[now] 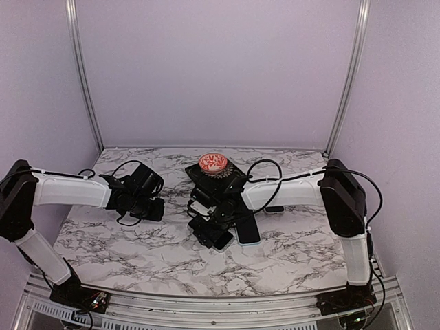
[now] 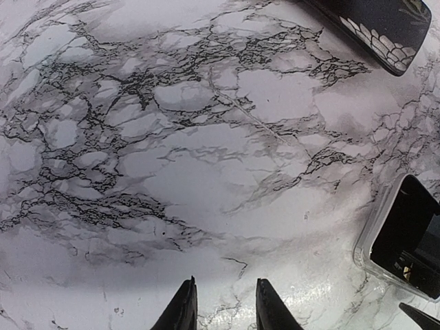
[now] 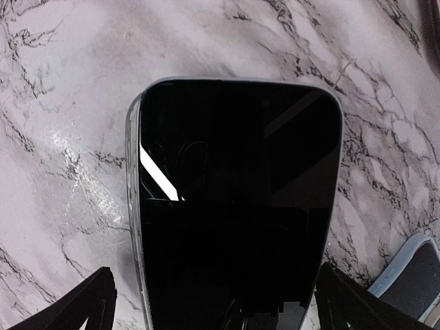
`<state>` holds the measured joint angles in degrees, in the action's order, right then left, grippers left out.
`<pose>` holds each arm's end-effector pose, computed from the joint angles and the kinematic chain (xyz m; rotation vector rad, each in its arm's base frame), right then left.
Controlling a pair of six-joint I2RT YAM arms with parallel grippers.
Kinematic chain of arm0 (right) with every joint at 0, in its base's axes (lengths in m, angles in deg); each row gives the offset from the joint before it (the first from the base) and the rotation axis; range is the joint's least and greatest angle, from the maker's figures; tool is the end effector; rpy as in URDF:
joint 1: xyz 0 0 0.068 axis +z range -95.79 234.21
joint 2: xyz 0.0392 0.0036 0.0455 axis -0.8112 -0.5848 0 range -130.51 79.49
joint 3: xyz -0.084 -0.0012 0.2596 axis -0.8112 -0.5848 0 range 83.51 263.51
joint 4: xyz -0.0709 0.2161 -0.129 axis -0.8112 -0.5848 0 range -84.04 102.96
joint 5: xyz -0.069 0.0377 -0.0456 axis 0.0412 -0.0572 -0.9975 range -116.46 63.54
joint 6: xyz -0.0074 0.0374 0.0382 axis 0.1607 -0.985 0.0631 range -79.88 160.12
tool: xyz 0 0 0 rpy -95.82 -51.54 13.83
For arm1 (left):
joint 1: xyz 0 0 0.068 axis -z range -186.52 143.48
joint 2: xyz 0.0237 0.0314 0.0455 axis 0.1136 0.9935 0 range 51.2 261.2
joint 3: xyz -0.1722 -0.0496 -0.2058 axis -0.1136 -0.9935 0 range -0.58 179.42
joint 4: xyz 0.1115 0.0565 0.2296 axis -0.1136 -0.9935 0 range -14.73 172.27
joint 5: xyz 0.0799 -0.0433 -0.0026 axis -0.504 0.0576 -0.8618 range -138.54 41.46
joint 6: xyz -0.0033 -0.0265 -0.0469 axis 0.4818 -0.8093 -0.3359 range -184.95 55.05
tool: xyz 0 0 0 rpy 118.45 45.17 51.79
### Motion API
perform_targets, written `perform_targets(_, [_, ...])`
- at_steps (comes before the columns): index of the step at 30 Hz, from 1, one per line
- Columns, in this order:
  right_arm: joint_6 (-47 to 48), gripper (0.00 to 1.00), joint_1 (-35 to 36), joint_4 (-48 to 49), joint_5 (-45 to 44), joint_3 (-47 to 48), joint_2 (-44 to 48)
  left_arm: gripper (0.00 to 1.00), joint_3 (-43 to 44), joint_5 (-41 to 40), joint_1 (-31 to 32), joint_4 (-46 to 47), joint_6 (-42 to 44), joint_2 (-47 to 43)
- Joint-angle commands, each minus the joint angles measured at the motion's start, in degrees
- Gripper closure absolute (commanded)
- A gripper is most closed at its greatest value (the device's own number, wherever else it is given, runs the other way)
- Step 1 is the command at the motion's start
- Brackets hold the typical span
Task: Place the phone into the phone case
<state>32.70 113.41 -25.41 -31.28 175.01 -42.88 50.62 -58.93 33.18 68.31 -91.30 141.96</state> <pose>0.2285 0.3774 0.1599 -1.1978 2.5171 0.1824 0.2467 -0.1966 0.1802 0.2163 2.4921 -0.2584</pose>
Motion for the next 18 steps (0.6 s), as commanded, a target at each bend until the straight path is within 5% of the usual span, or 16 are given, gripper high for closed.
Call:
perform_targets(1, [1.9, 0.01, -0.5, -2.1, 2.8, 0.3, -1.2, 0.72, 0.2, 0.6, -0.1, 0.4, 0.8, 0.7])
perform_targets(9, [3.6, 0.10, -1.5, -2.2, 4.0, -0.3, -2.4, 0.71, 0.3, 1.1, -0.1, 0.4, 0.3, 0.8])
perform_targets(18, [4.3, 0.39, -2.2, -1.1, 3.6, -1.9, -1.5, 0.71, 0.2, 1.6, -0.1, 0.3, -0.4, 0.4])
